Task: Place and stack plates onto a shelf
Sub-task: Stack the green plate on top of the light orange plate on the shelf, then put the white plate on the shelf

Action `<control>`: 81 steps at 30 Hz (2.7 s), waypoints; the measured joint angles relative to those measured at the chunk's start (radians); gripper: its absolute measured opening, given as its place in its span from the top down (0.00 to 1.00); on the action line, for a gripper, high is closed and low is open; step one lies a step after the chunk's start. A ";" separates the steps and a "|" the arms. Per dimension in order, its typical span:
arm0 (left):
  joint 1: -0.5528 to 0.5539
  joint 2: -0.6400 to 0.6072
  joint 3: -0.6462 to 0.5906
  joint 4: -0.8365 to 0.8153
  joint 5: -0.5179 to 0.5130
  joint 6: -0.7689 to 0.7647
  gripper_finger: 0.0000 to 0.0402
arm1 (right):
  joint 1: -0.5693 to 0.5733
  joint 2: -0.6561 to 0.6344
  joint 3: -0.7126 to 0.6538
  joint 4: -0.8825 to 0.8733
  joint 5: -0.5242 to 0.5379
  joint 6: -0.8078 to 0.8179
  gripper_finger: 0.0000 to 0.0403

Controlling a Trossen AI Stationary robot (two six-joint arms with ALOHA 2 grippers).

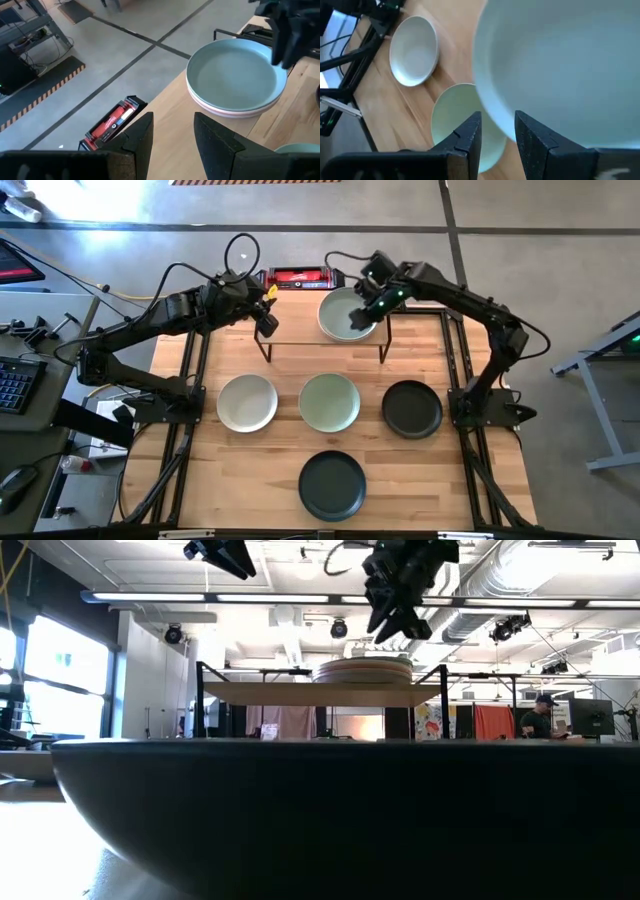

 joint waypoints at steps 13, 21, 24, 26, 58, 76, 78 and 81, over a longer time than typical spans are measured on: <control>0.000 0.000 0.000 0.000 0.000 -0.006 0.67 | 0.172 0.037 0.000 0.042 0.126 0.106 0.76; 0.000 0.000 0.000 0.000 0.000 0.018 0.67 | 0.193 0.073 0.000 0.056 0.193 0.165 0.76; 0.000 0.000 0.000 -0.001 0.001 0.021 0.67 | 0.189 0.076 0.000 0.050 0.226 0.181 0.76; 0.000 0.000 0.000 -0.001 0.001 0.021 0.67 | 0.185 0.076 0.000 0.043 0.251 0.187 0.76; 0.046 0.044 0.000 -0.198 0.180 -0.054 0.67 | 0.124 0.008 0.000 0.057 0.281 0.078 0.76; -0.130 0.061 -0.247 -0.444 0.423 -0.430 0.67 | 0.142 0.007 0.000 0.053 0.287 0.083 0.76; -0.166 0.061 -0.279 -0.440 0.425 -0.474 0.67 | 0.153 0.007 0.000 0.049 0.287 0.100 0.76; -0.221 0.061 -0.326 -0.411 0.426 -0.545 0.67 | 0.174 0.007 0.000 0.049 0.287 0.120 0.76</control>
